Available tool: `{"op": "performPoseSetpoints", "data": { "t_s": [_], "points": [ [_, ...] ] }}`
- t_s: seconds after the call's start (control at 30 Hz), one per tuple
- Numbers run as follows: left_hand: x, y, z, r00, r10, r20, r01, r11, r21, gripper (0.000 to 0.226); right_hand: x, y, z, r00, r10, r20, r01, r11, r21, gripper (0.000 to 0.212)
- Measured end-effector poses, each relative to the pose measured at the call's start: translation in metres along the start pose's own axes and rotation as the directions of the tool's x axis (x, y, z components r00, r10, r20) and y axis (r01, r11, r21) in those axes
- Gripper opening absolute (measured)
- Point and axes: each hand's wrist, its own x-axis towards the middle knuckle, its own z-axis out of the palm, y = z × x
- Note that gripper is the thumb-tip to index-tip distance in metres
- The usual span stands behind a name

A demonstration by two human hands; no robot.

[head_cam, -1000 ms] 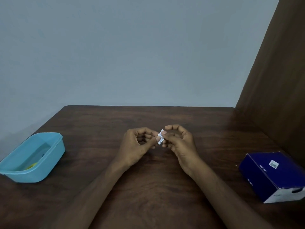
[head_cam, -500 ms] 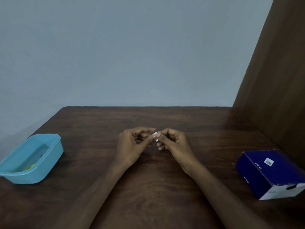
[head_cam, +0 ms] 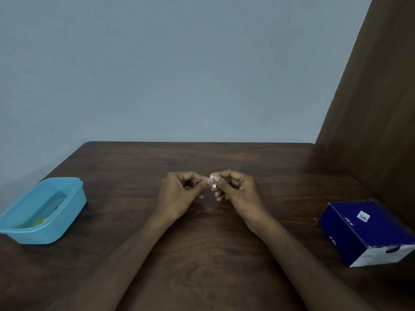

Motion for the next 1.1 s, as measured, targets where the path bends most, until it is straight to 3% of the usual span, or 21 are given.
{"op": "performPoseSetpoints", "data": {
  "t_s": [0.1,0.17,0.3,0.5,0.67,0.83,1.1],
  "points": [
    [-0.005,0.005,0.001,0.999,0.039,-0.014,-0.038,0.995,0.095,0.015,-0.002,-0.002,-0.002,1.0,-0.016,0.022,0.017,0.999,-0.03,0.014],
    [-0.006,0.007,0.003,0.996,0.092,0.005,-0.092,0.98,0.179,0.015,-0.003,-0.001,-0.007,0.998,-0.036,0.054,0.043,0.99,-0.137,0.015],
    [-0.007,-0.004,0.005,0.941,0.264,0.21,-0.336,0.778,0.53,0.014,-0.006,0.004,-0.014,1.0,-0.022,0.01,0.024,0.952,-0.305,0.013],
    [-0.017,-0.009,0.005,0.952,0.044,0.302,-0.234,0.742,0.628,0.044,-0.017,-0.003,-0.008,0.993,-0.113,0.019,0.107,0.851,-0.514,0.01],
    [-0.03,0.007,0.009,0.96,-0.066,0.274,-0.156,0.683,0.713,0.048,-0.034,-0.022,-0.002,0.977,-0.208,0.05,0.19,0.734,-0.652,0.016],
    [-0.065,0.035,0.016,0.951,-0.186,0.248,-0.079,0.627,0.775,0.055,-0.079,-0.045,0.002,0.968,-0.244,-0.052,0.142,0.71,-0.69,0.012],
    [-0.155,0.08,0.034,0.933,-0.26,0.25,-0.043,0.608,0.793,0.069,-0.183,-0.066,-0.021,0.978,-0.15,-0.147,0.005,0.715,-0.699,0.013]
  ]
}}
